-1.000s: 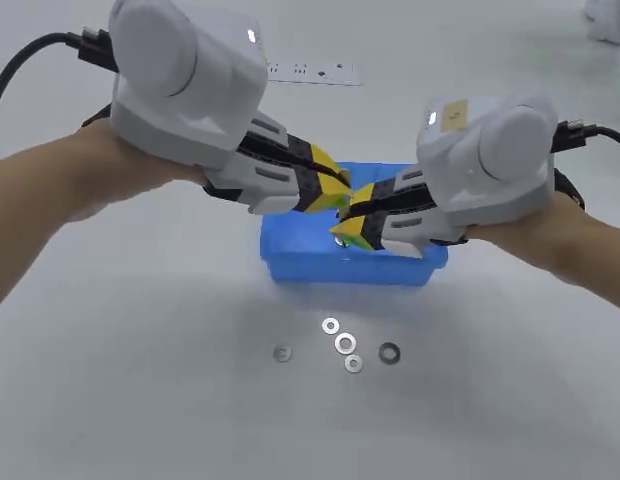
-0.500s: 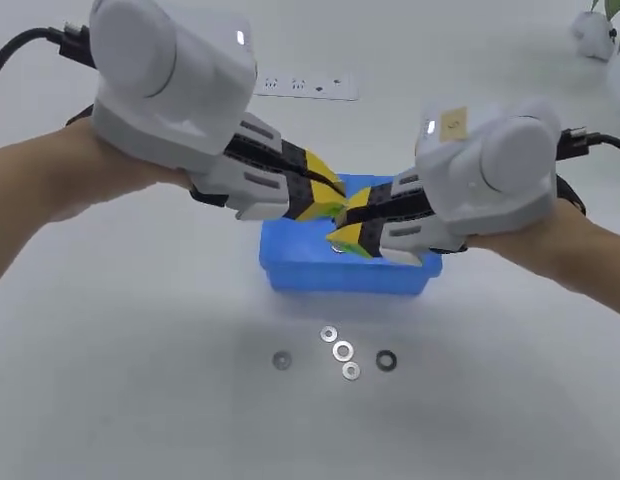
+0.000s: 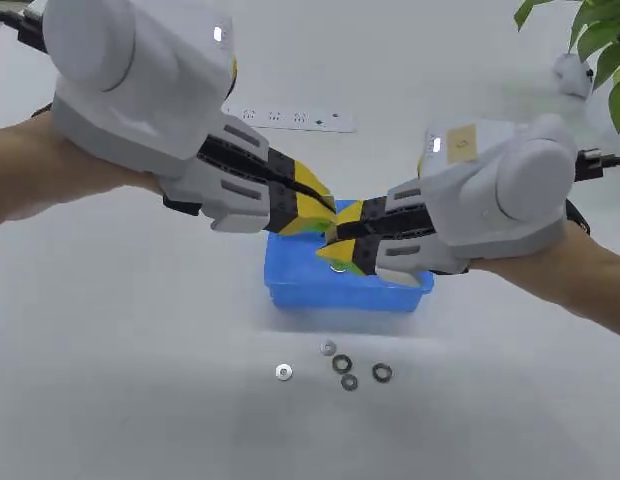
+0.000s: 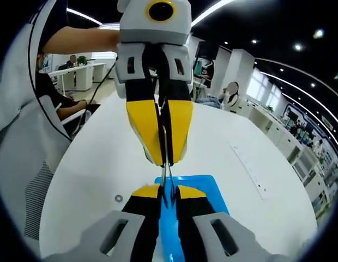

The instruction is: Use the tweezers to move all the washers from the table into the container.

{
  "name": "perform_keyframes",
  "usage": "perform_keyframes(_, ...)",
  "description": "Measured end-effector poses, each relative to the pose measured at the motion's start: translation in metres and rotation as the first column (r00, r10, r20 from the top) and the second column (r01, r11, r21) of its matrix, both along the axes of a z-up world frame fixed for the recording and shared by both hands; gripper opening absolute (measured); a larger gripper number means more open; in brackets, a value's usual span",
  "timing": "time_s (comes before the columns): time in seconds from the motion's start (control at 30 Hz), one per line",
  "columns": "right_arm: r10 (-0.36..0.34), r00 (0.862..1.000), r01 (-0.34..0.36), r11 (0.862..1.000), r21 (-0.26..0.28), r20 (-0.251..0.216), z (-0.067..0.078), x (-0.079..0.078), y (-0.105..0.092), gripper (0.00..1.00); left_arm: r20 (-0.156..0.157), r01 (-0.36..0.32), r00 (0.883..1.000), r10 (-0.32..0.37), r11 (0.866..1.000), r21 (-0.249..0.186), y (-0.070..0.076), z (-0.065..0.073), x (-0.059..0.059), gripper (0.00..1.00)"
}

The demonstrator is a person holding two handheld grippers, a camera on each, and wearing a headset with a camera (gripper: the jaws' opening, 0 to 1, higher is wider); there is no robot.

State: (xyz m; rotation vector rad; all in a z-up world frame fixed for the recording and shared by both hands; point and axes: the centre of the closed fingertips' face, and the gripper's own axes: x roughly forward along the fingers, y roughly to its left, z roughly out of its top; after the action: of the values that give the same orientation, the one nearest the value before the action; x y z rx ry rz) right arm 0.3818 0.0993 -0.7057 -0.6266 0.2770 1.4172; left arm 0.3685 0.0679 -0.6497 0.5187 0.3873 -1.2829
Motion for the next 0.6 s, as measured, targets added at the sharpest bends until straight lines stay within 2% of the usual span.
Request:
perform_keyframes(0.07, 0.008, 1.0, -0.008, 1.0, 0.002, 0.002, 0.002, -0.007, 0.003, 0.11, 0.018, 0.009, 1.0, -0.009, 1.0, 0.015, 0.004, 0.002, -0.009, 0.06)
perform_keyframes(0.3, 0.045, 0.999, -0.045, 0.999, 0.007, -0.004, 0.005, -0.032, 0.014, 0.11, 0.004, -0.008, 1.0, 0.008, 1.0, 0.006, 0.015, 0.004, -0.034, 0.06)
perform_keyframes(0.43, 0.042, 0.999, -0.042, 0.999, 0.014, -0.034, -0.003, -0.047, 0.017, 0.11, -0.032, -0.033, 0.999, 0.033, 0.999, -0.012, 0.018, -0.002, -0.043, 0.06)
perform_keyframes(0.5, 0.038, 0.998, -0.037, 0.999, 0.016, -0.056, -0.008, -0.053, 0.017, 0.11, -0.037, -0.035, 0.999, 0.035, 0.999, -0.007, 0.018, -0.008, -0.05, 0.06)
perform_keyframes(0.6, 0.037, 0.997, -0.036, 0.999, 0.01, -0.063, -0.015, -0.062, 0.017, 0.11, -0.053, -0.038, 0.998, 0.037, 0.999, -0.006, 0.018, -0.015, -0.056, 0.06)
